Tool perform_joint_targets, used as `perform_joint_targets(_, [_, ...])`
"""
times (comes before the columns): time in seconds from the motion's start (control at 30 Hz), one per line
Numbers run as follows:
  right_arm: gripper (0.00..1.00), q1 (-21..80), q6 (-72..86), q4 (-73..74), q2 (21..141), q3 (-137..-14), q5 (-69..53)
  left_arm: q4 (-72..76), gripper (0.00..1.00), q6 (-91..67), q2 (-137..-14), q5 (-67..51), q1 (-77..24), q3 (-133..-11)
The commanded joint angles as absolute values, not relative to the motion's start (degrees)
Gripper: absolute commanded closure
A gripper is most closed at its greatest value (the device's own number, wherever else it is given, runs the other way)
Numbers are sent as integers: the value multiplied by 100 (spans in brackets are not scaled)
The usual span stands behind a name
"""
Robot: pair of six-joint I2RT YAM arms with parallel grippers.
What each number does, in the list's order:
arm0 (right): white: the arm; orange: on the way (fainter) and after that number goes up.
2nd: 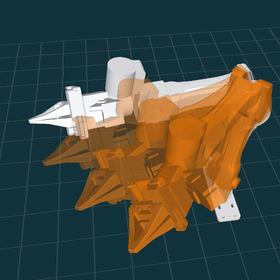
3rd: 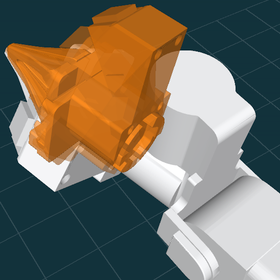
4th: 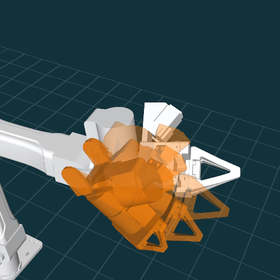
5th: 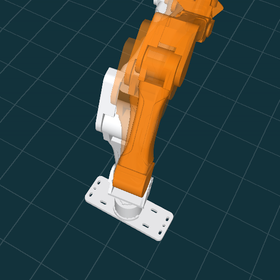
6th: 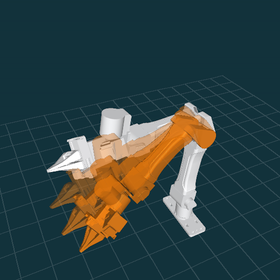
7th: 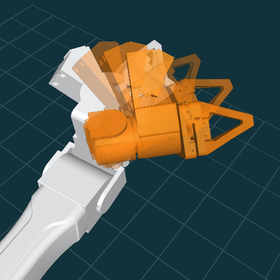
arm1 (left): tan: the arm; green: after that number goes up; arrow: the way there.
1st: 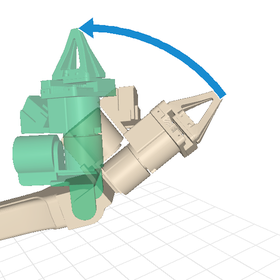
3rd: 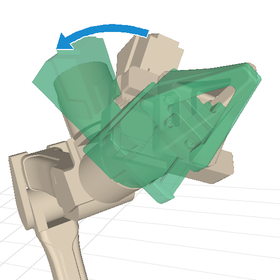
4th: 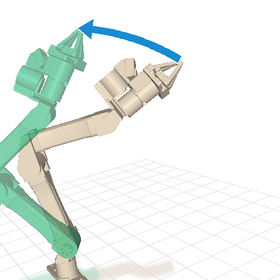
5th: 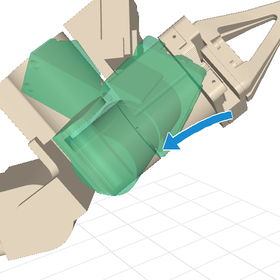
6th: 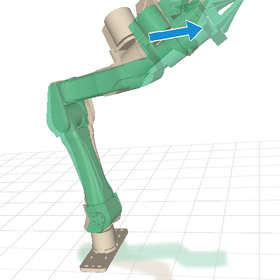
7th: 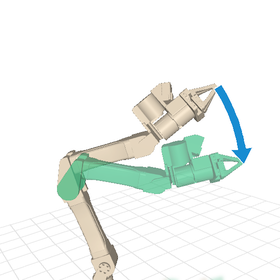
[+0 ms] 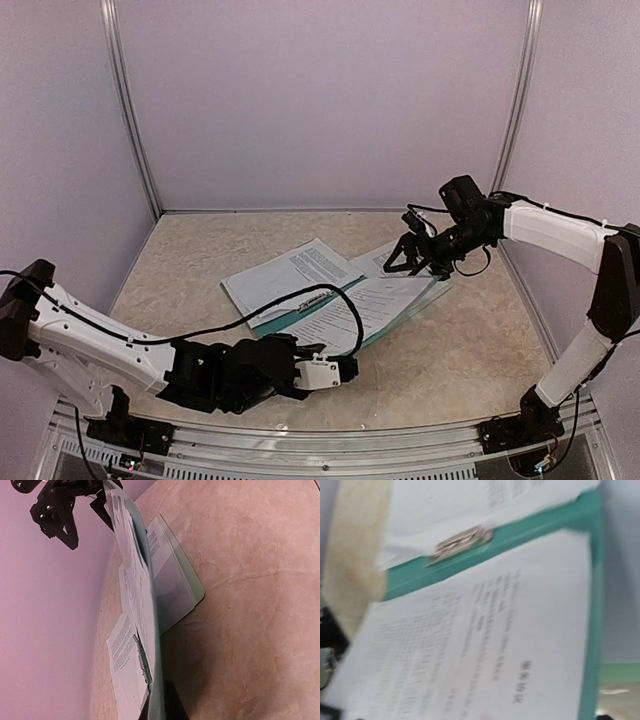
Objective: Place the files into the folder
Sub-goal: Pass from the right arm to the left, then close the folder with files at the center of the board.
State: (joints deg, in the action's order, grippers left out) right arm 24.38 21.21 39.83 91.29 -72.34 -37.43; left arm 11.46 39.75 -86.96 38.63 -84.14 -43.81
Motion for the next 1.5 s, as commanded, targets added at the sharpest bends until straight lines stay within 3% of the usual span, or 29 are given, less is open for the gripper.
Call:
perform_joint_targets(0.0, [2, 2345, 1829, 4310, 9194, -7481, -2946, 520, 100, 3187, -8342, 3830, -8352, -4618])
perform_joint_targets(0.4, [1, 2118, 1986, 3978, 9125, -7774, -2661, 291, 100, 2287, -8405, 3906, -8193, -4784])
perform_joint_targets(0.63, [1, 2124, 1906, 3954, 9050, -7924, -2434, -1537, 100, -28, -8380, 3367, -7386, -5609])
perform_joint_targets(0.73, [1, 2118, 1898, 3933, 9087, -7931, -2478, -1672, 100, -829, -8318, 2879, -7026, -5603])
perform_joint_targets(1.07, [1, 2123, 1902, 3786, 9023, -7924, -2408, -1016, 99, -2981, -7554, 2168, -6005, -4639])
perform_joint_targets(1.47, [1, 2143, 1976, 3606, 9035, -7774, -2548, -1028, 94, -5344, -6334, 3106, -5607, -3243])
